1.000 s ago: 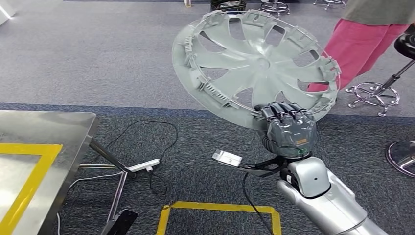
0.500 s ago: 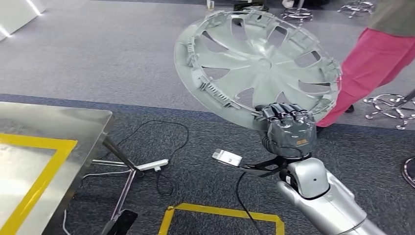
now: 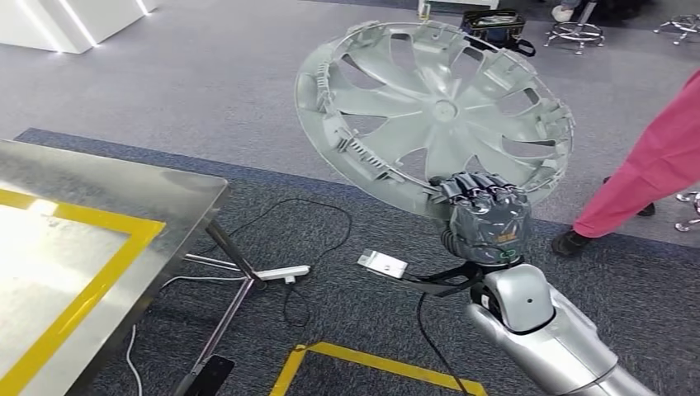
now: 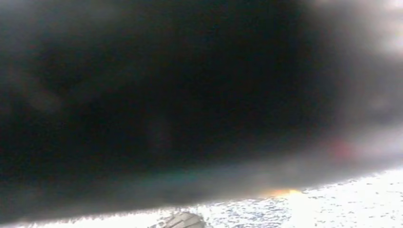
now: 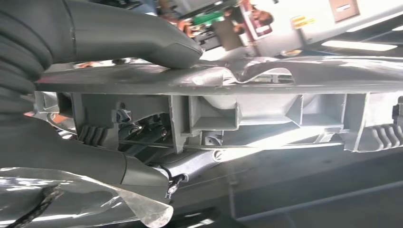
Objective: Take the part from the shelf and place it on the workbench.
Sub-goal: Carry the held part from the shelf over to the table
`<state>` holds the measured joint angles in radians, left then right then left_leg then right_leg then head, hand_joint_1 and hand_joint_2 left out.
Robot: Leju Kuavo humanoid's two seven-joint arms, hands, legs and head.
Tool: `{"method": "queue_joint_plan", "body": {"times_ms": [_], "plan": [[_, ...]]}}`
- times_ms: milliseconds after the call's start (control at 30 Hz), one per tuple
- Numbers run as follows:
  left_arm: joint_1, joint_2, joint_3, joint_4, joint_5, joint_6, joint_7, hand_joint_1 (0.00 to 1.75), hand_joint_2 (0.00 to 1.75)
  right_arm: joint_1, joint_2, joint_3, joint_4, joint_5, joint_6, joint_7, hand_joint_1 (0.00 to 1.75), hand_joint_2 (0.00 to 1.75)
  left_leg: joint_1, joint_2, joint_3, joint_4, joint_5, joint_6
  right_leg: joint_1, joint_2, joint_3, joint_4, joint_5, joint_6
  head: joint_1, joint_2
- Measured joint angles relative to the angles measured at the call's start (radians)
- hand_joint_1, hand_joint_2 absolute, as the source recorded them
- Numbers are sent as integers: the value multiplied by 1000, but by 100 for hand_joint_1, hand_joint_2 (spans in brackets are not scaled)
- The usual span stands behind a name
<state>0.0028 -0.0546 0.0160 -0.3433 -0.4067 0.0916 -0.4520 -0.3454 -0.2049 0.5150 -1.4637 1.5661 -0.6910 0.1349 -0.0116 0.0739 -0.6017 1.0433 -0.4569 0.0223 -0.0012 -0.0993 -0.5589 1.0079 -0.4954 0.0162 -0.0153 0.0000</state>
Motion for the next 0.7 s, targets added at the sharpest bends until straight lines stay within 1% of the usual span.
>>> {"method": "queue_joint_plan", "body": {"times_ms": [33, 67, 100, 133, 167, 200, 233, 267, 300, 333, 367, 400, 433, 467, 500, 533, 567, 600, 633, 667, 700], "plan": [[0, 1, 0, 0, 0, 0, 0, 0, 0, 0, 0, 0, 0, 0, 0, 0, 175, 175, -5, 7, 3, -14, -4, 5, 2, -12, 1, -1, -1, 4, 0, 0], [0, 0, 0, 0, 0, -1, 0, 0, 0, 0, 0, 0, 0, 0, 0, 0, 175, 175, -6, -4, 3, -23, -5, 8, 4, -24, 2, -3, -2, 9, 0, 0], [3, 0, 0, 0, 0, -1, 0, 0, 0, 0, 0, 0, 0, 0, 0, 0, 175, 175, -3, -17, 5, -30, -3, 11, 3, -31, 2, -3, -6, 14, 0, 0], [5, 0, 0, 0, 0, -1, 0, 0, 0, 0, 0, 0, -1, 0, 0, 0, 175, 175, 1, -31, 8, -36, 0, 14, 2, -19, -1, 4, -15, 19, 1, 0], [5, 0, 0, -1, 0, -1, 0, 0, 0, 0, -1, 0, -2, 0, 0, 0, 175, 175, 5, -44, 12, -42, 4, 18, -1, 6, -13, 32, -34, 23, 2, 0], [5, -1, 1, -1, 1, -2, 0, 0, 0, 0, -2, -1, -2, 0, 0, 1, 175, 175, 9, -57, 14, -46, 7, 21, -4, 41, -37, 82, -60, 27, 4, 0], [3, -1, 1, -1, 1, -2, 0, 0, 0, 0, -3, -1, -2, 0, 0, 1, 175, 175, 10, -71, 15, -47, 7, 23, -6, 72, -70, 150, -90, 29, 6, 0], [2, -2, 2, -1, 1, -2, 0, 0, 0, 1, -4, -1, -3, 0, 0, 0, 175, 175, 10, -85, 15, -46, 8, 24, -8, 90, -108, 222, -115, 32, 7, 0], [2, -3, 2, -1, 0, -3, 0, 0, 0, 2, -4, -1, -3, 0, 0, 0, 175, 175, 10, -100, 15, -46, 7, 24, -9, 96, -138, 272, -124, 35, 7, 0], [3, -4, 2, -1, 0, -4, 0, 0, 0, 4, -5, -1, -3, 0, 0, -1, 175, 175, 11, -116, 16, -45, 7, 24, -10, 98, -153, 286, -113, 37, 7, 0], [3, -5, 2, -1, 0, -4, 0, 0, 0, 6, -5, 0, -3, 0, 0, -2, 175, 175, 12, -132, 18, -44, 6, 22, -12, 100, -148, 259, -82, 38, 7, 0], [4, -6, 2, -1, 0, -4, 0, 0, 0, 6, -6, 0, -3, 0, 0, -3, 175, 175, 13, -149, 20, -43, 3, 19, -15, 108, -126, 196, -38, 39, 8, 0], [4, -6, 2, -1, 0, -4, 0, 0, 0, 7, -6, -1, -3, 0, 0, -3, 175, 175, 15, -164, 20, -40, 0, 14, -19, 128, -97, 127, -1, 40, 7, 0], [3, -6, 2, -1, 0, -4, 0, 0, 0, 7, -7, -1, -3, 0, 0, -3, 175, 175, 15, -177, 17, -34, -2, 9, -24, 152, -69, 66, 22, 39, 7, 0], [3, -6, 3, -1, 0, -4, 0, 0, 0, 6, -7, -1, -3, 0, 0, -4, 175, 175, 16, -189, 12, -30, -3, 3, -26, 171, -50, 28, 29, 38, 7, 0], [4, -6, 4, -1, 1, -4, 0, 0, 0, 6, -7, 0, -4, 0, 0, -4, 175, 175, 18, -199, 5, -27, -3, -2, -27, 182, -41, 14, 24, 35, 6, 0], [5, -6, 4, -1, 1, -5, 0, 0, 0, 6, -7, 2, -4, 0, 0, -6, 175, 175, 20, -210, -1, -25, -2, -8, -26, 177, -37, 9, 20, 30, 6, 0], [8, -5, 5, -1, 1, -5, 0, 0, 0, 6, -7, 4, -5, 0, 0, -7, 175, 175, 22, -219, -4, -26, -2, -14, -27, 165, -36, 8, 18, 24, 6, 0], [10, -4, 6, -1, 1, -5, 0, 0, 0, 5, -6, 5, -5, 0, 0, -7, 175, 175, 20, -209, -8, -20, -8, -19, -28, 153, -33, 5, 17, 18, 3, 0], [10, -3, 7, -1, 1, -6, 0, 0, 0, 5, -6, 6, -5, 0, 0, -6, 175, 175, 19, -186, -18, 2, -21, -25, -29, 139, -29, 2, 17, 11, -2, 0], [8, -1, 8, -1, 1, -6, 0, 0, 0, 4, -5, 6, -5, 0, 0, -4, 175, 175, 18, -153, -39, 44, -44, -31, -30, 124, -25, -1, 15, 4, -7, 0]]}}
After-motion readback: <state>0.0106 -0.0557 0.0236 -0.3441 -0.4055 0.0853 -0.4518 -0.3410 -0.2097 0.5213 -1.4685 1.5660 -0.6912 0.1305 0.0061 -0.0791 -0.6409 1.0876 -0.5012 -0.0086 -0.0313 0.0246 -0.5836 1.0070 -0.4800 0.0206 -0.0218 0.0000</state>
